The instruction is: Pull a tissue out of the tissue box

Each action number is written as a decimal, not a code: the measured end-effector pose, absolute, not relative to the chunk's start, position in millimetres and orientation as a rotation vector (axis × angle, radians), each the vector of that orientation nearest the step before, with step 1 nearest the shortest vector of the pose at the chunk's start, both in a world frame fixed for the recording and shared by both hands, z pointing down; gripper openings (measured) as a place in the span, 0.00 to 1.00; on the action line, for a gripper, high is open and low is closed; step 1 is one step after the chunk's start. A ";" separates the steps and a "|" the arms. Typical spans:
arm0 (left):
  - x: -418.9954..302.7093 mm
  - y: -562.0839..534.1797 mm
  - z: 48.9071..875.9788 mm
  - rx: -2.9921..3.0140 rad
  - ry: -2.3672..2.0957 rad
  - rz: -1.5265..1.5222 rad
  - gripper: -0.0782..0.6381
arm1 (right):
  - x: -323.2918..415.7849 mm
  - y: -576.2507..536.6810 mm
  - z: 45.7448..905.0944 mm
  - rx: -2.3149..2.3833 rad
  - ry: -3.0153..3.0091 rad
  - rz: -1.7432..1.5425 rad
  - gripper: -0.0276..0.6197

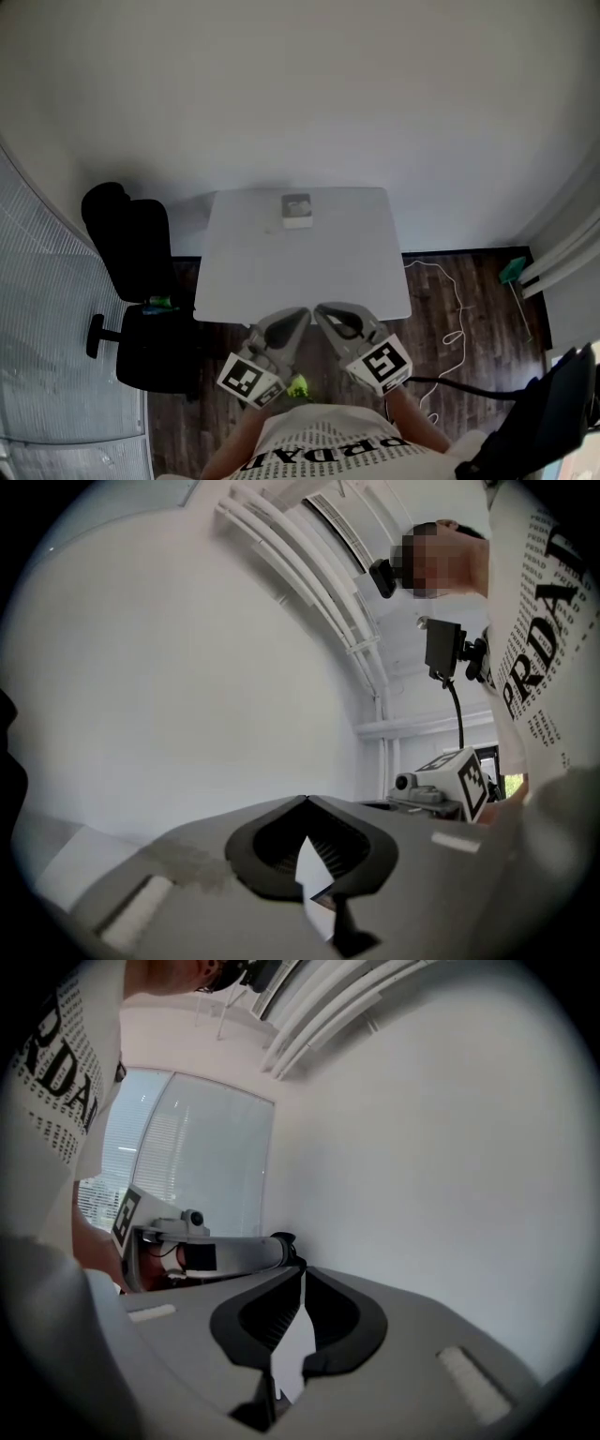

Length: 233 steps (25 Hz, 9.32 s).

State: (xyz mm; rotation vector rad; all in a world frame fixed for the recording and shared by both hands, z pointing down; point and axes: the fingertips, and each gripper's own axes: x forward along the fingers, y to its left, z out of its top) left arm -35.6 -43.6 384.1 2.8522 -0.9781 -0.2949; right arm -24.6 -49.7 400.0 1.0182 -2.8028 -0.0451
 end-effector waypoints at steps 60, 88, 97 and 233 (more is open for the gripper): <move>19.8 -252.6 407.4 2.761 -1.157 -0.211 0.10 | 31.9 -271.4 421.2 0.767 -2.902 0.022 0.06; -61.4 -356.2 417.2 2.850 -0.952 -0.216 0.10 | -52.6 -363.0 434.5 0.925 -2.733 0.063 0.06; -64.5 -354.7 423.8 2.872 -0.967 -0.177 0.10 | -51.6 -368.0 444.6 0.975 -2.697 0.060 0.06; -40.5 -534.4 581.6 2.559 -0.978 -0.089 0.10 | -6.2 -571.7 658.0 1.108 -2.364 0.495 0.06</move>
